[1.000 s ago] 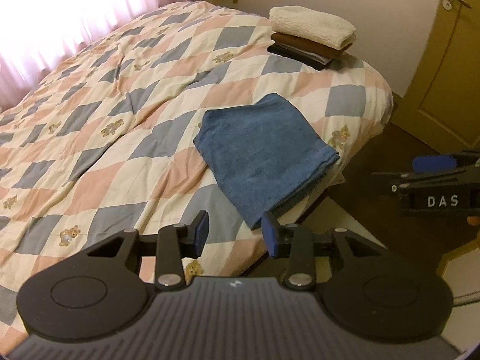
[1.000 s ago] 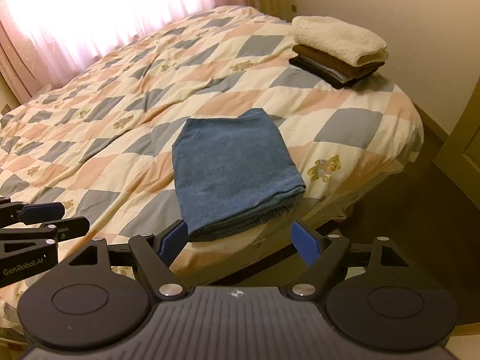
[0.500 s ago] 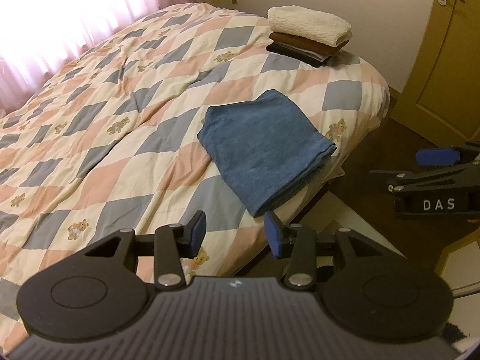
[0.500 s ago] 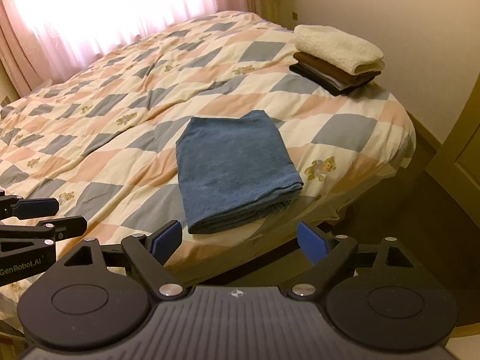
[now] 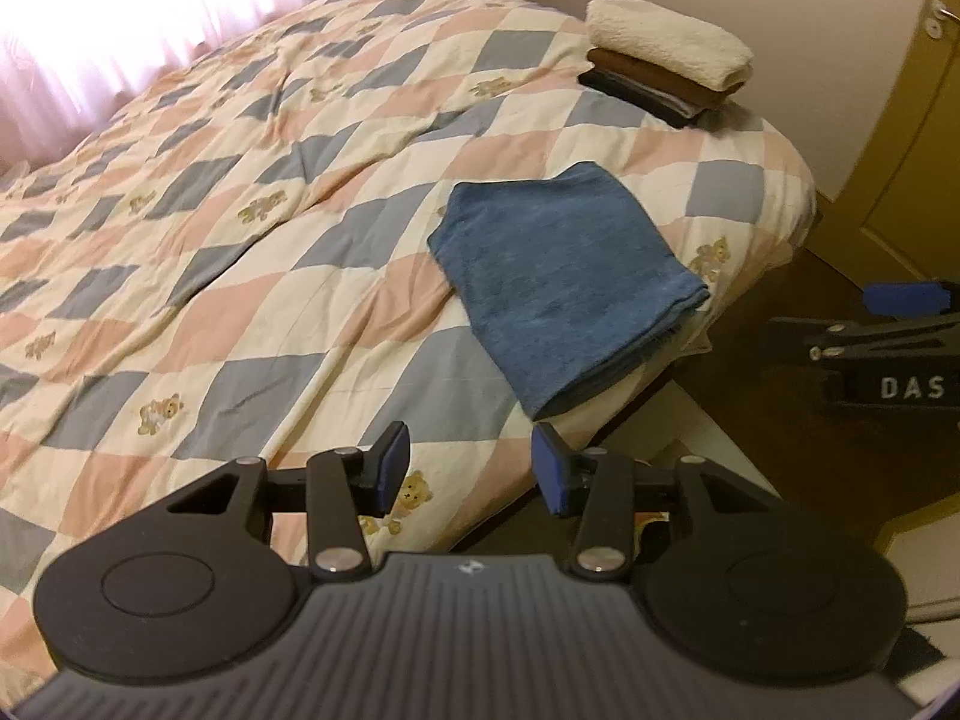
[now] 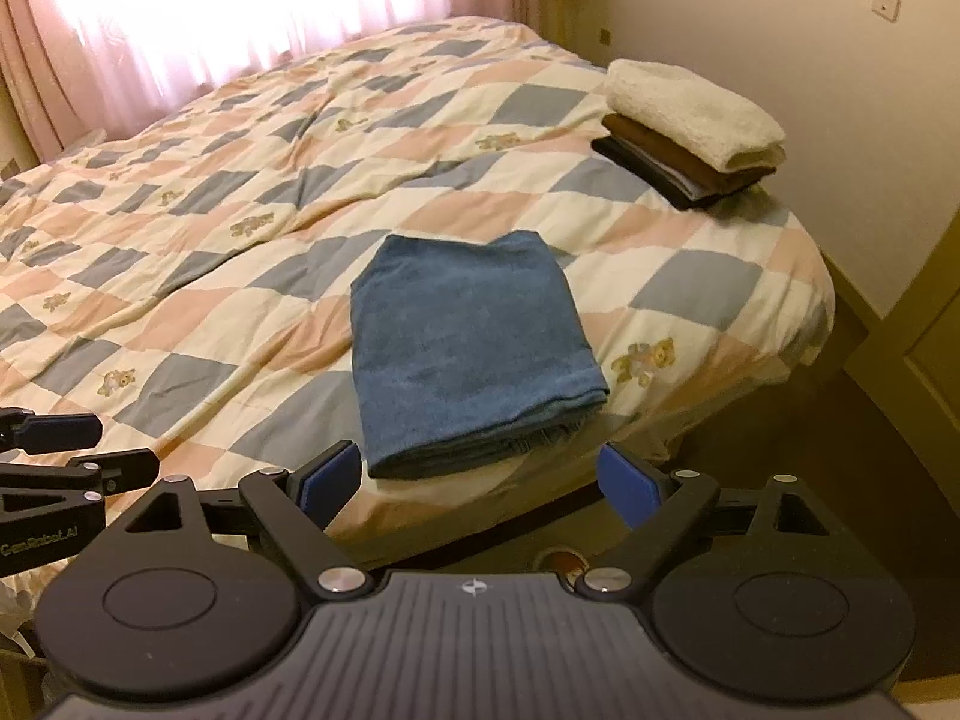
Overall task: Fold clothes
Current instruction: 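Move both grippers down to the sides of the folded jeans, then grasp the folded jeans with the right gripper while the left gripper grasps its other side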
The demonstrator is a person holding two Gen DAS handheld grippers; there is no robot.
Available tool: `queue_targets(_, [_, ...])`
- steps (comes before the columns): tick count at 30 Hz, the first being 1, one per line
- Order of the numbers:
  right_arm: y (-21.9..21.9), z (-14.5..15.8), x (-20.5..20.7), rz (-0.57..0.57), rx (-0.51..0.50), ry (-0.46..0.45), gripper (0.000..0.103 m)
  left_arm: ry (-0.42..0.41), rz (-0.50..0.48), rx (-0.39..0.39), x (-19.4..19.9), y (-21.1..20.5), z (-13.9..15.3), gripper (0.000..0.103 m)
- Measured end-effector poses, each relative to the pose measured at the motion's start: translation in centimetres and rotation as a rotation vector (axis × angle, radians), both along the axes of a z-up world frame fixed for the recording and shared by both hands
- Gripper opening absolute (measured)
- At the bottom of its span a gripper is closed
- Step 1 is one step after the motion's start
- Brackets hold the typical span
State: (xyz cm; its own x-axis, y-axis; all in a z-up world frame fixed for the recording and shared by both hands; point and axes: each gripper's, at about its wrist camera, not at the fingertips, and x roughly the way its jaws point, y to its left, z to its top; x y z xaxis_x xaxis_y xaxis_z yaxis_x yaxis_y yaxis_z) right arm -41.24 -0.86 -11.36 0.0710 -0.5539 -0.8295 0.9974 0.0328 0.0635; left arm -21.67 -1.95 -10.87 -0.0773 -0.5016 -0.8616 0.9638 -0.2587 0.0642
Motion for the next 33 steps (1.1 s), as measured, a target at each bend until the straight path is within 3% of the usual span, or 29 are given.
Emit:
queue_targets(4, [-2.3,-0.7,-1.8,0.037,0.017,-0.013,0.09,0.01,0.022,0.023,-0.7,-1.9,-0.9,0.041])
queue_targets(8, [-5.5,-1.9,-5.5,0.09,0.046,-0.049,0.091,0.023,0.046,0.043,-2.3,-4.5,-2.2,0.049])
queue_targets(16, [-11.8,-4.5,-12.6,0.194,0.105,-0.127,0.092,0.131,0.163,0.15,-4.5,-11.2,-5.8,0.049])
queue_targets(26, [-20.6,-12.7,-17.0,0.317,0.227,-0.354,0.091,0.199,0.383,0.224,-4.7,-14.7,-10.5,0.051])
queue_targets(33, [-26.0,-19.4,-18.4,0.369,0.284,-0.516,0.088,0.274,0.425,0.261,-2.8,-16.5,-14.8,0.055])
